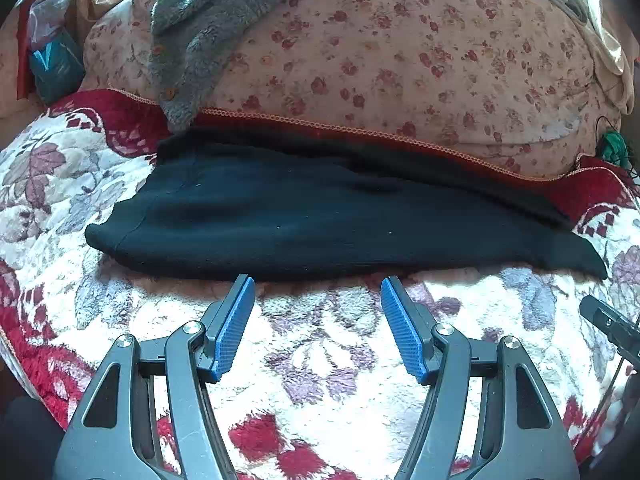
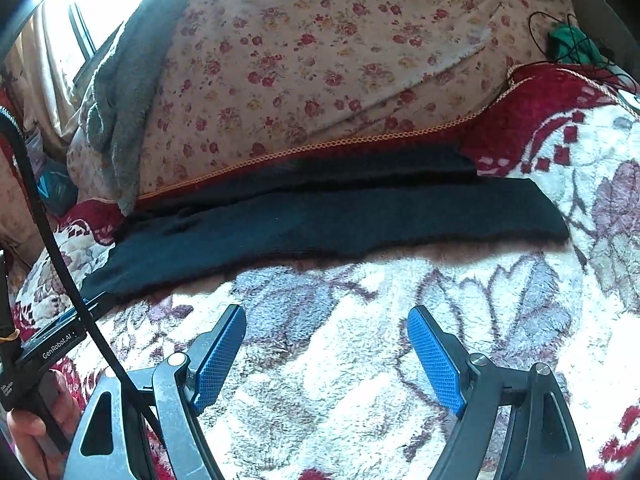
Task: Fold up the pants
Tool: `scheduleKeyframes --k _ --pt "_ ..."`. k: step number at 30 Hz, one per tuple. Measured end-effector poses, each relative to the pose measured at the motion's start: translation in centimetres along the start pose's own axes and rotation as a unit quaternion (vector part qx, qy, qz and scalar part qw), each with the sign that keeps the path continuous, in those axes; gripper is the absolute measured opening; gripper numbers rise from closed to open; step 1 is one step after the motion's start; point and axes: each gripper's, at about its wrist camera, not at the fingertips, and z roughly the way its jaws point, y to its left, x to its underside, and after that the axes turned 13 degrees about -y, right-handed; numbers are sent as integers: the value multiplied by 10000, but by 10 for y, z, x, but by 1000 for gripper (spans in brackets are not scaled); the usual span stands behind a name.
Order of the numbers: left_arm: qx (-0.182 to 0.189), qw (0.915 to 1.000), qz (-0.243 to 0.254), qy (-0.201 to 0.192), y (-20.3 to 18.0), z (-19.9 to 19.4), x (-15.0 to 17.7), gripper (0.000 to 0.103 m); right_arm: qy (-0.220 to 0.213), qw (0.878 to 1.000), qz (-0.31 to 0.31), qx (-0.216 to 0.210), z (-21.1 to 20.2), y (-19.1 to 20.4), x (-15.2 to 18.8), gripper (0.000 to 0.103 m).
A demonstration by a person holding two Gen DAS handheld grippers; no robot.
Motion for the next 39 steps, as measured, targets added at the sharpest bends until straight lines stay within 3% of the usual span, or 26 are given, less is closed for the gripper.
scheduleKeyframes --k 25,39 --pt "-109 9999 -119 61 14 3 3 66 93 9999 1 43 7 -2 2 82" --pt "-370 9964 -698 296 64 6 9 66 150 9989 360 259 8 -32 1 82"
